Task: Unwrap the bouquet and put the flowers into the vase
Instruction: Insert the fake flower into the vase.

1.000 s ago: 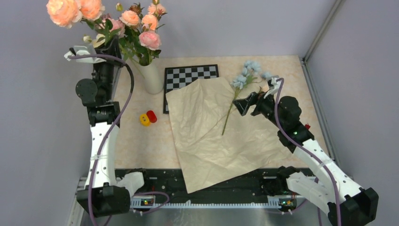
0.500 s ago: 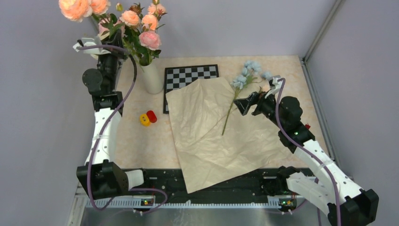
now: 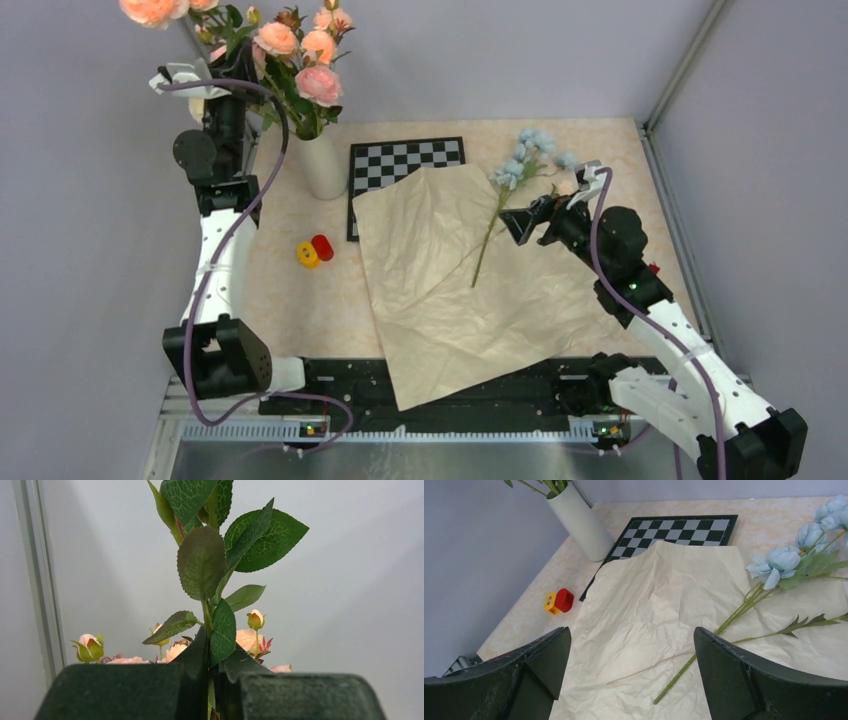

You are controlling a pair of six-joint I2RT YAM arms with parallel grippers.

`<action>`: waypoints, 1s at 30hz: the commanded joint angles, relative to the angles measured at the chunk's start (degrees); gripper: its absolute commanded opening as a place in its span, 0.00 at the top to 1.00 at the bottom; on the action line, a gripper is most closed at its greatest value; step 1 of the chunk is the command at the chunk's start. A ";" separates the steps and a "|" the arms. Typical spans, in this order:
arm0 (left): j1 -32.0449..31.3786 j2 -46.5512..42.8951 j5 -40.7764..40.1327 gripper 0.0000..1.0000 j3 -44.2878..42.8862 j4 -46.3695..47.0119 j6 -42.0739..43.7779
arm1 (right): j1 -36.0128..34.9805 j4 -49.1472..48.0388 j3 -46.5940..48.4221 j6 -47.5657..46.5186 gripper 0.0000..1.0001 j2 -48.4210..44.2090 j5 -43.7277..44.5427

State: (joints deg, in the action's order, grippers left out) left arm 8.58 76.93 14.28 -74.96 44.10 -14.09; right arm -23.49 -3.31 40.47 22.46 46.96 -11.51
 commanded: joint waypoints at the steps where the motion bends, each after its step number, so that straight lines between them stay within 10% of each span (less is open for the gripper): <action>1: 0.13 1.75 0.31 1.00 -1.56 3.96 -0.20 | 0.51 -0.60 1.03 -0.77 0.06 -1.10 0.86; 30: -2.47 10.76 0.06 1.00 6.46 6.64 4.46 | 0.48 -1.83 -0.48 -0.33 0.06 -4.13 0.77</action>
State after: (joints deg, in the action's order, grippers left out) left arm 6.31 87.07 14.26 -69.08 47.16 -10.55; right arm -23.46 -3.40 40.34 22.48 43.81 -11.16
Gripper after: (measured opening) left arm 0.027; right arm 0.941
